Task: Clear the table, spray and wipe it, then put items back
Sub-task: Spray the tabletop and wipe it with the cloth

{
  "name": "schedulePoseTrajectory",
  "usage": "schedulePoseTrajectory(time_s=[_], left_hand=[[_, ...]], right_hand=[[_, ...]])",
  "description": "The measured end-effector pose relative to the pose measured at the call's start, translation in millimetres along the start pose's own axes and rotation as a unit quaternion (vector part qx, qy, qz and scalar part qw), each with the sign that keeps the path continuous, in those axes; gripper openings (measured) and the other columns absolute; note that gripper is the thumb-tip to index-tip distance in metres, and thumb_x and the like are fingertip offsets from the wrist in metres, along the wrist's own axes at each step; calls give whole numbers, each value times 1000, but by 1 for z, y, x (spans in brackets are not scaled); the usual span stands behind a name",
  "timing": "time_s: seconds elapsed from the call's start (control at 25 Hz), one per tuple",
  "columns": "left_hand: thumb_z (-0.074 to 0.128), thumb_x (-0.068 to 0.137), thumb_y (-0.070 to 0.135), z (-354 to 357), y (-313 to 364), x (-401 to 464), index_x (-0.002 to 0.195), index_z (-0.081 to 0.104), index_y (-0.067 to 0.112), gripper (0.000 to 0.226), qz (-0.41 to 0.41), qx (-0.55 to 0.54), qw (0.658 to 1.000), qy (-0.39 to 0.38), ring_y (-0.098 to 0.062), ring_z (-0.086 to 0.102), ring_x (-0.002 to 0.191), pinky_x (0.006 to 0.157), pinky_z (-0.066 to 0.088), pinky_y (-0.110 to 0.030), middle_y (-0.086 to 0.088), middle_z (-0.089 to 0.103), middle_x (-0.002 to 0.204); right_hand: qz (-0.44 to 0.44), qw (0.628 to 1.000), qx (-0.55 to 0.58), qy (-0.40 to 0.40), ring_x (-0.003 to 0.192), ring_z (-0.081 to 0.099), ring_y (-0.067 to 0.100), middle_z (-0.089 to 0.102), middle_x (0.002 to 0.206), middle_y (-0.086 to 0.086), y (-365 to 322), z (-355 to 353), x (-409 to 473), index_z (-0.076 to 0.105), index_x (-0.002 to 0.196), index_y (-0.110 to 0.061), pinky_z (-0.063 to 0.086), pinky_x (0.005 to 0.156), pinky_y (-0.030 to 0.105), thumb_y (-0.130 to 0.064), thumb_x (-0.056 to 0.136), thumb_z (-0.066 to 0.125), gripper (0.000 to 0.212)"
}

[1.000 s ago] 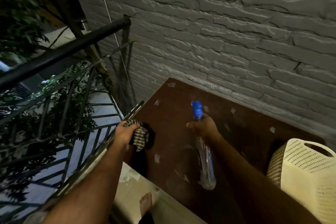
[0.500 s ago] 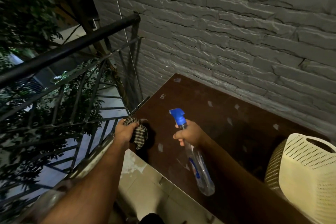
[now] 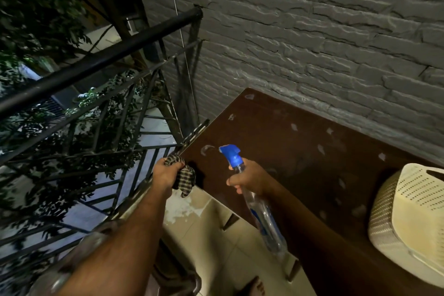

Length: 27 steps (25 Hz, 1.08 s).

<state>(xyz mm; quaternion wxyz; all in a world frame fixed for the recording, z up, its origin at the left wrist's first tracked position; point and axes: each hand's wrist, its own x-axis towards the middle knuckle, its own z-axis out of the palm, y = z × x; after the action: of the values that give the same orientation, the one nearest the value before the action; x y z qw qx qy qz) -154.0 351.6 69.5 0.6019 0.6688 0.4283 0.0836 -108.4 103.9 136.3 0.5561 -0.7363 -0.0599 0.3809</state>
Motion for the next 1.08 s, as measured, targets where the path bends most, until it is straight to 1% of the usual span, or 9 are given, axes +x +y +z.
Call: schedulePoseTrajectory(time_s=[0.16, 0.28, 0.4, 0.52, 0.68, 0.8, 0.88, 0.96, 1.08], left_hand=[[71, 82, 11, -10, -10, -1, 105, 59, 2, 27, 2, -5, 1000, -28, -31, 64, 77, 58, 53, -30, -19, 67, 92], [69, 84, 8, -9, -12, -7, 104, 58, 5, 24, 1, -22, 998, -57, -33, 64, 84, 68, 54, -36, -18, 66, 93], [69, 83, 6, -2, -12, -11, 101, 56, 10, 22, -6, -37, 996, -76, -33, 64, 83, 72, 55, -41, -18, 66, 95], [70, 82, 7, 14, -4, -12, 101, 57, 11, 23, -8, -40, 995, -88, -34, 66, 82, 67, 56, -39, -20, 67, 97], [73, 80, 6, 46, 19, -11, 96, 57, 12, 23, -5, -64, 993, -102, -28, 64, 79, 69, 53, -35, -16, 66, 95], [77, 77, 9, 64, 36, 0, 102, 62, 3, 30, 1, -101, 988, -115, -27, 67, 75, 60, 52, -29, -20, 69, 97], [77, 77, 11, 75, 46, 10, 112, 61, 0, 40, -10, -121, 985, -125, -28, 69, 78, 58, 54, -29, -20, 70, 101], [75, 78, 10, 81, 51, 17, 119, 58, -1, 45, -19, -138, 981, -135, -32, 69, 85, 59, 55, -32, -21, 69, 103], [70, 81, 5, 93, 61, 29, 122, 53, -5, 46, -33, -146, 979, -134, -34, 65, 73, 55, 53, -36, -22, 65, 89]], right_hand=[[27, 999, -17, 22, 69, 62, 23, 63, 85, 13, 19, 7, -19, 60, 106, -1, 52, 65, 35, -6, 71, 74, 39], [65, 995, -36, 64, 76, 65, 21, 66, 94, 9, 31, 8, -36, 59, 111, -18, 54, 66, 32, -3, 74, 73, 42], [80, 991, -50, 97, 83, 68, 26, 66, 97, 10, 39, 6, -45, 55, 112, -23, 58, 74, 38, -3, 77, 73, 44], [65, 988, -19, 136, 87, 68, 28, 67, 101, 12, 37, -4, -48, 57, 111, -19, 58, 81, 42, -4, 78, 71, 39], [37, 985, -13, 171, 83, 67, 23, 67, 95, 9, 21, -34, -39, 57, 105, -18, 56, 75, 37, -8, 81, 67, 27], [4, 976, -15, 216, 83, 67, 28, 68, 95, 11, 9, -67, -23, 58, 99, -17, 56, 85, 50, -17, 75, 69, 26], [-12, 968, -7, 250, 77, 66, 27, 67, 89, 11, -2, -90, -13, 57, 94, -16, 58, 80, 47, -20, 71, 73, 28], [-23, 960, 5, 280, 75, 66, 26, 67, 88, 10, -15, -107, -3, 58, 94, -17, 59, 73, 44, -30, 66, 78, 37], [-49, 957, 37, 282, 65, 62, 20, 65, 80, 8, -38, -130, 20, 57, 96, -17, 54, 65, 39, -38, 64, 79, 44]])
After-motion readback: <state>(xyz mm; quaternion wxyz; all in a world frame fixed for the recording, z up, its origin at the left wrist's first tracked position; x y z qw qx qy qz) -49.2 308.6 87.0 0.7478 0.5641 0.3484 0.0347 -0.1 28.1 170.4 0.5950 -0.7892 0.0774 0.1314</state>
